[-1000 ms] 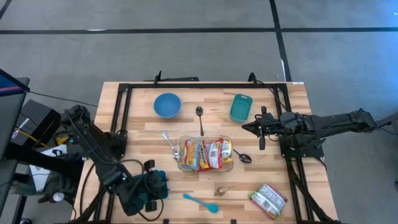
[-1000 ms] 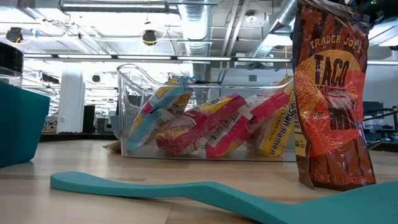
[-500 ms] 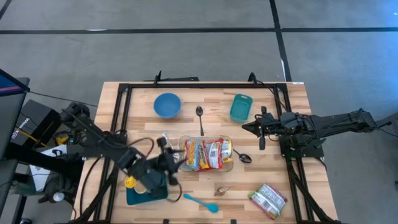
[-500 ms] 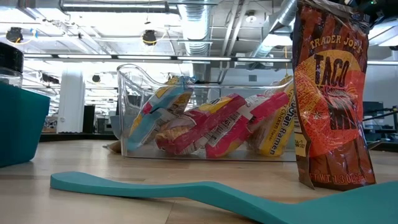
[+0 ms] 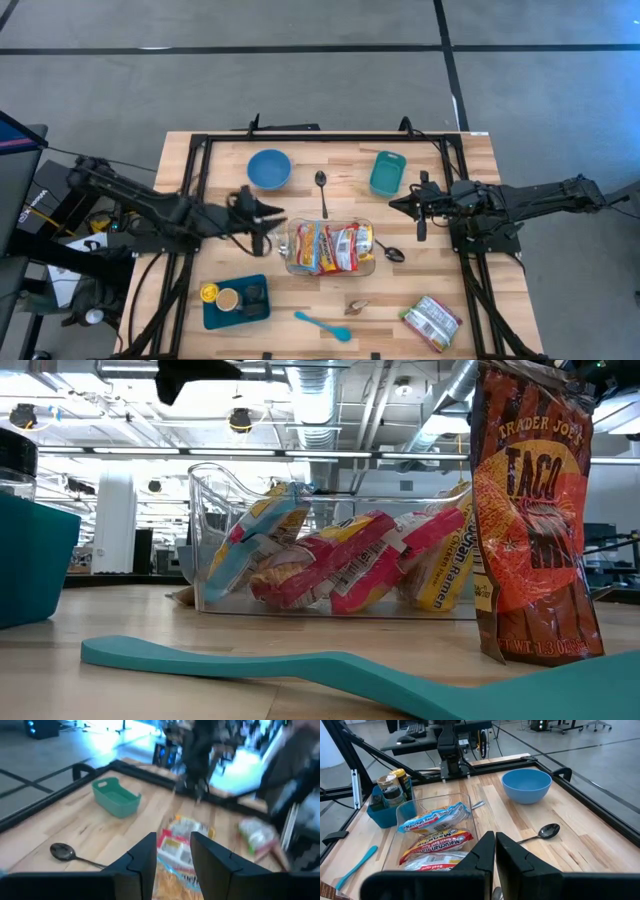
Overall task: Pick & Place Food Item
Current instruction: Put the orange spice bag into the dark blue bin
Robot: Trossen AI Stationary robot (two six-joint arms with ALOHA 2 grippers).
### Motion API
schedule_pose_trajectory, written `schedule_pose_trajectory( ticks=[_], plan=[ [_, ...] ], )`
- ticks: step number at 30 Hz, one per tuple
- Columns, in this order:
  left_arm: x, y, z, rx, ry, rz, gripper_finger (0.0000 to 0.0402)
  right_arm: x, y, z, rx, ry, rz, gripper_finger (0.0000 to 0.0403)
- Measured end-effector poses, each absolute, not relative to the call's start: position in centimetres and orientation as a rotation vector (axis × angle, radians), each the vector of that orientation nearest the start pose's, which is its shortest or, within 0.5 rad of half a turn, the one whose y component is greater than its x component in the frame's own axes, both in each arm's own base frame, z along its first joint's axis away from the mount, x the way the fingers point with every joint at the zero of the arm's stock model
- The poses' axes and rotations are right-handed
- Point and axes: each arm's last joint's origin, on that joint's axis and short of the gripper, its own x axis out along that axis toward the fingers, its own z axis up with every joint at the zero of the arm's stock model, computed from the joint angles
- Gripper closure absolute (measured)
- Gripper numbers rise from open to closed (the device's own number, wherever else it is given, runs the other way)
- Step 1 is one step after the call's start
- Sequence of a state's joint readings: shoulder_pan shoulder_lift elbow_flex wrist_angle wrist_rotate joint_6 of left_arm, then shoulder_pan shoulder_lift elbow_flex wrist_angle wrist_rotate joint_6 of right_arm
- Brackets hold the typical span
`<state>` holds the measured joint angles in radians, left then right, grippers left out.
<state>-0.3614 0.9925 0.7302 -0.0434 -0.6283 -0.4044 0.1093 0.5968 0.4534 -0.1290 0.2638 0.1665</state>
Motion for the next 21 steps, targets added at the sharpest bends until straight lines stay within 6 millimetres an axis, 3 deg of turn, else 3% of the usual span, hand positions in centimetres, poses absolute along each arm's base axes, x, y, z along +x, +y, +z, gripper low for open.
schedule_pose_trajectory(
  ticks=[6,21],
  plan=[
    [18.6,-4.1,29.9,-0.343,0.129,0.360,0.0298,14.5,0.8,25.1,0.115,0.254,-0.175,0.0393],
    [19.6,-4.8,29.5,-0.072,0.198,0.172,0.0309,14.5,0.8,25.1,0.115,0.254,-0.175,0.0393]
  ],
)
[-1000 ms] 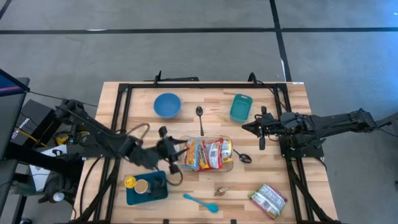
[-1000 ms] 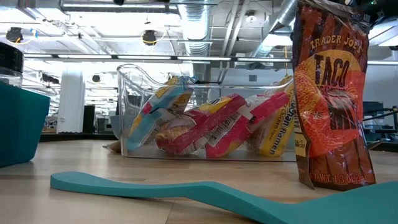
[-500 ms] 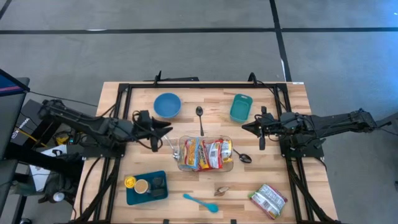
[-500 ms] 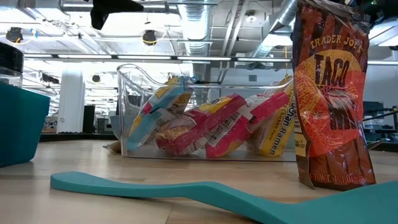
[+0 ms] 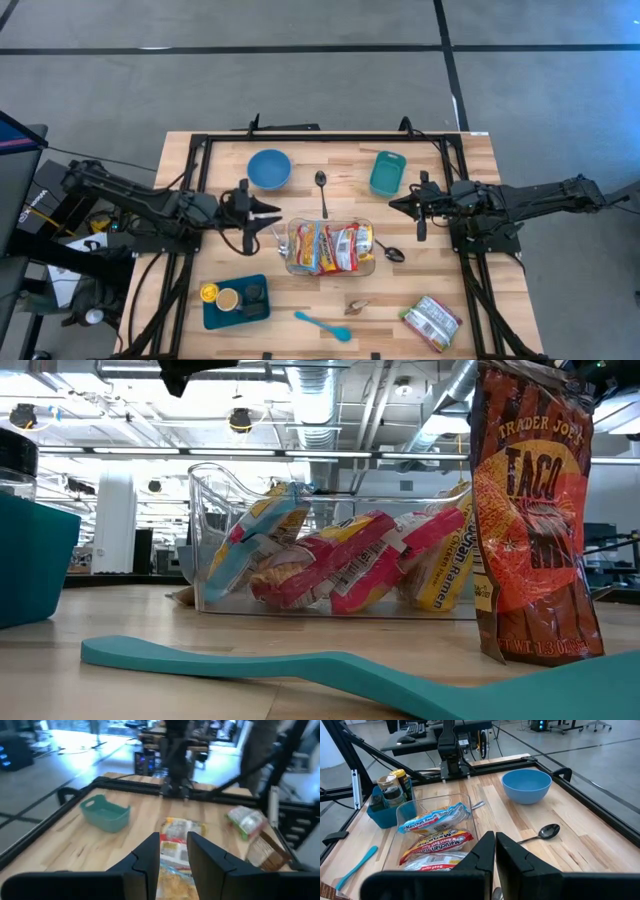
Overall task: Pick & Place Food Item
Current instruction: Put the orange spice bag into the dark blue bin
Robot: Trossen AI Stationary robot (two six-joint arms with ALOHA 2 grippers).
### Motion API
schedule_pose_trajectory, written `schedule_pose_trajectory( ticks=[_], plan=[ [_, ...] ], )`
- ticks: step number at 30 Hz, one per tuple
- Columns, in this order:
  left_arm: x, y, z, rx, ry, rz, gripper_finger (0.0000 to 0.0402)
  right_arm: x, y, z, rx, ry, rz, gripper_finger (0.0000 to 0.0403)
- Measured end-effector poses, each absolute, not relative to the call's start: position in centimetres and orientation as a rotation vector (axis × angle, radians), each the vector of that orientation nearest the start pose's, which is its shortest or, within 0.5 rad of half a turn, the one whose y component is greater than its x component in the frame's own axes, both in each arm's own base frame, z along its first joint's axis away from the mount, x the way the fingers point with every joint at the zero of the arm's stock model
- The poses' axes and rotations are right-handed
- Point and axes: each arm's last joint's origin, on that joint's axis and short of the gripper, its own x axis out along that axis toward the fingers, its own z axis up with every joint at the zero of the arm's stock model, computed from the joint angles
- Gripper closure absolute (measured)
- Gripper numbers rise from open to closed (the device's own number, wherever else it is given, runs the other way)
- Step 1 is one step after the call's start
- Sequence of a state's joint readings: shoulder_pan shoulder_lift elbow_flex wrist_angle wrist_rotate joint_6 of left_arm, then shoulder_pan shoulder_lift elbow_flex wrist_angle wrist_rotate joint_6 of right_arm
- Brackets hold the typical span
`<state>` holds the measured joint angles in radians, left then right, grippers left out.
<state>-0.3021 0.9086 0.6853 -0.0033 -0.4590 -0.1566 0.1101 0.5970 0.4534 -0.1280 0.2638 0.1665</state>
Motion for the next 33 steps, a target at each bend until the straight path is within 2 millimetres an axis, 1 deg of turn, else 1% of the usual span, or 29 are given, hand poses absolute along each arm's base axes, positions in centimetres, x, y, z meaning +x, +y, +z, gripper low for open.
schedule_pose_trajectory(
  ticks=[5,11,17,19,21,23,26,29,33],
  plan=[
    [20.9,-5.5,29.1,-0.044,0.191,0.061,0.0309,14.5,0.8,25.1,0.115,0.254,-0.175,0.0393],
    [22.5,-6.2,28.0,-0.046,0.204,0.021,0.0309,14.5,0.8,25.1,0.115,0.253,-0.175,0.0393],
    [23.6,-8.0,27.5,-0.059,0.163,-0.100,0.0309,14.5,0.8,25.2,0.124,0.241,-0.176,0.0393],
    [23.8,-8.4,27.3,-0.042,0.161,-0.118,0.0309,14.6,0.8,25.3,0.181,0.220,-0.181,0.0393],
    [23.9,-8.7,27.0,-0.026,0.172,-0.126,0.0309,14.6,0.8,25.7,0.274,0.172,-0.184,0.0393],
    [24.0,-8.8,26.8,-0.022,0.181,-0.127,0.0309,14.7,0.8,26.1,0.369,0.119,-0.183,0.0393],
    [24.1,-8.9,26.7,-0.024,0.187,-0.127,0.0309,14.8,0.9,26.7,0.453,0.052,-0.173,0.0393],
    [24.1,-8.9,26.7,-0.026,0.187,-0.126,0.0309,14.8,1.0,26.9,0.575,0.030,-0.152,0.0393],
    [24.1,-8.9,26.7,-0.027,0.185,-0.126,0.0309,15.0,2.3,26.7,0.569,0.108,0.051,0.0393]
  ],
)
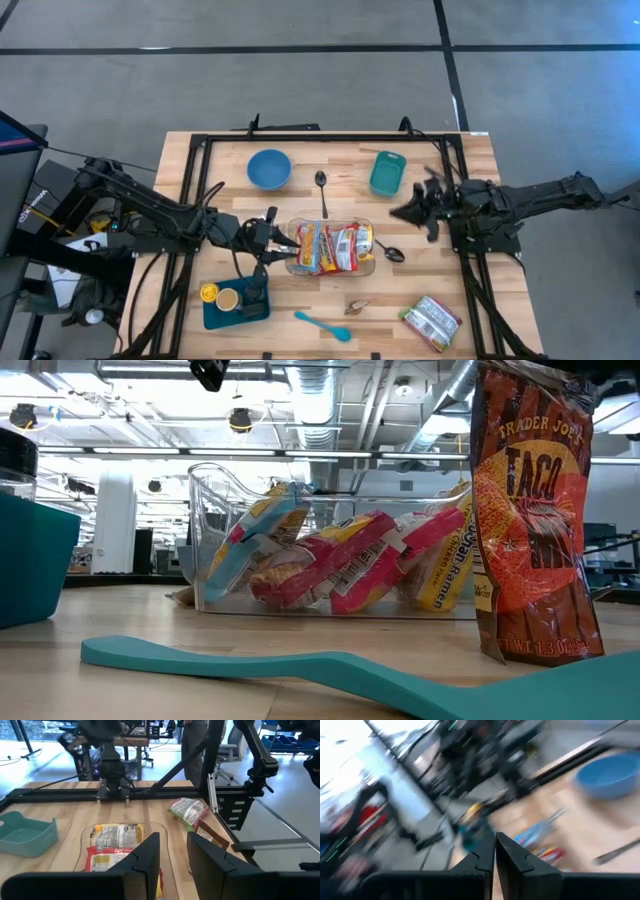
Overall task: Pick & Place Food Item
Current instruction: Put the orange spice bag into the dark blue bin
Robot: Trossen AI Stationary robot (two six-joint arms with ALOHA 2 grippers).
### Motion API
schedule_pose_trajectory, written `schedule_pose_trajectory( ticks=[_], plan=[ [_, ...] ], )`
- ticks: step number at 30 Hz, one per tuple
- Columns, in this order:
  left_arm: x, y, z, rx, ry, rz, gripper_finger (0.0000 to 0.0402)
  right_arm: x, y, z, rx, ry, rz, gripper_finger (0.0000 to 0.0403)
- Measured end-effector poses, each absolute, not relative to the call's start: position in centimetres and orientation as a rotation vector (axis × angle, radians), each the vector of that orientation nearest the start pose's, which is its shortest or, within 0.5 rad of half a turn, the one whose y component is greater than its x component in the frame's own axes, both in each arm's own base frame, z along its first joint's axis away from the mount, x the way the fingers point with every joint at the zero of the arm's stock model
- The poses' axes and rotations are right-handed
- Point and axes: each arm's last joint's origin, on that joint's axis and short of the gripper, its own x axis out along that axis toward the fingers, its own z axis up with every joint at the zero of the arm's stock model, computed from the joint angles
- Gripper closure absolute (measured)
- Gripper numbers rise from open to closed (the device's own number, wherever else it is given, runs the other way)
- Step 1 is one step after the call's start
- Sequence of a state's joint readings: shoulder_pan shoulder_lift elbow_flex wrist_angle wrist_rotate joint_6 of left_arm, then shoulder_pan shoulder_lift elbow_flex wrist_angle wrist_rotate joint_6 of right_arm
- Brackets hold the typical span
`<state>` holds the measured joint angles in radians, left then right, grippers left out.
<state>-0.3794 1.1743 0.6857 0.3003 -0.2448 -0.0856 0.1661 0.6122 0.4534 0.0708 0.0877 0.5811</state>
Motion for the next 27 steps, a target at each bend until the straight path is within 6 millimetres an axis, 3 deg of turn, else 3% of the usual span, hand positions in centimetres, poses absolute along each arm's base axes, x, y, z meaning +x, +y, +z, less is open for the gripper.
schedule_pose_trajectory(
  ticks=[3,9,27],
  plan=[
    [24.1,-8.9,26.7,-0.027,0.185,-0.126,0.0309,15.5,3.7,26.1,0.552,0.184,0.138,0.0393],
    [24.1,-8.9,26.7,-0.028,0.184,-0.126,0.0309,17.2,6.5,24.0,0.436,0.334,0.135,0.0401],
    [24.1,-8.9,26.7,-0.028,0.185,-0.126,0.0309,20.6,13.7,22.3,0.074,0.621,0.125,0.0402]
  ],
)
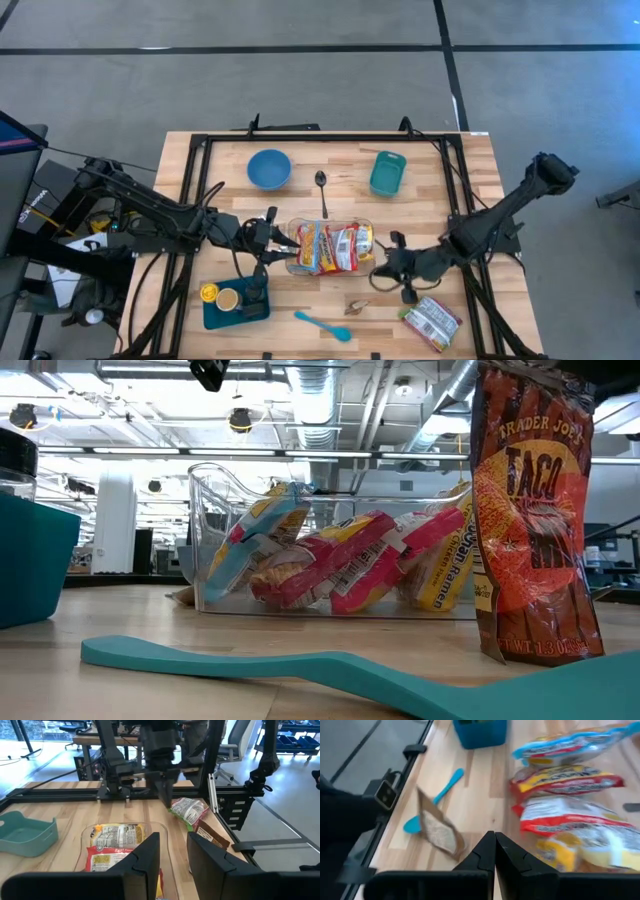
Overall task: Pick & Place Food Item
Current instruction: Put the orange spice bag into the dark blue bin
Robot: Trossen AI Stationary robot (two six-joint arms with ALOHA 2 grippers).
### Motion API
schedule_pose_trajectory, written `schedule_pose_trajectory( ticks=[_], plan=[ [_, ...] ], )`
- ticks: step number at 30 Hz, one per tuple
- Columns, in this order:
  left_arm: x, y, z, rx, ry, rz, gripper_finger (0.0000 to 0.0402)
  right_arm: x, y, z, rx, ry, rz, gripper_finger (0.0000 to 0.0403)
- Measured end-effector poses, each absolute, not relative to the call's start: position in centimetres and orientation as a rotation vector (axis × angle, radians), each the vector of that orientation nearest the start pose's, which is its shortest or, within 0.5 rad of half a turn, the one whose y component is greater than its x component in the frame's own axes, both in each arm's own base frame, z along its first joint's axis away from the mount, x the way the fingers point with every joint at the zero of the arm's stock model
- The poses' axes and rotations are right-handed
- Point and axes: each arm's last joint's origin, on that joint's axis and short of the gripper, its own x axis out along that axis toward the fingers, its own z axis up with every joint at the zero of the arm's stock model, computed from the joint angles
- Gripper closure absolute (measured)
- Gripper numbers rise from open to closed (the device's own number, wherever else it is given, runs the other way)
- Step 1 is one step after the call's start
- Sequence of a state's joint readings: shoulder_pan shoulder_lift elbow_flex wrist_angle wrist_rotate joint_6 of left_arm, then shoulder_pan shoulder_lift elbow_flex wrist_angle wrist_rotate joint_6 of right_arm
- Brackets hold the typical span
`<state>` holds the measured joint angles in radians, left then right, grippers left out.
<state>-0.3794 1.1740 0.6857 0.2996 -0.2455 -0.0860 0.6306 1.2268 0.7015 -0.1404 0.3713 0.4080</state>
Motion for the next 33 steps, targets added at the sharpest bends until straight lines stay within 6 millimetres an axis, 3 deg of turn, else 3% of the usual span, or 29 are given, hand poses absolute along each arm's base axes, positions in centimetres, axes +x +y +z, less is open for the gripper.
schedule_pose_trajectory(
  ticks=[11,19,33],
  plan=[
    [24.1,-8.8,26.7,-0.028,0.185,-0.126,0.0309,22.3,17.6,23.3,-0.022,0.716,0.157,0.0403],
    [24.1,-8.8,26.7,-0.028,0.185,-0.125,0.0309,23.3,18.5,21.6,-0.062,0.822,0.177,0.0397],
    [24.1,-8.8,26.7,-0.028,0.185,-0.125,0.0309,23.4,17.7,22.2,-0.084,0.812,0.176,0.0259]
  ],
)
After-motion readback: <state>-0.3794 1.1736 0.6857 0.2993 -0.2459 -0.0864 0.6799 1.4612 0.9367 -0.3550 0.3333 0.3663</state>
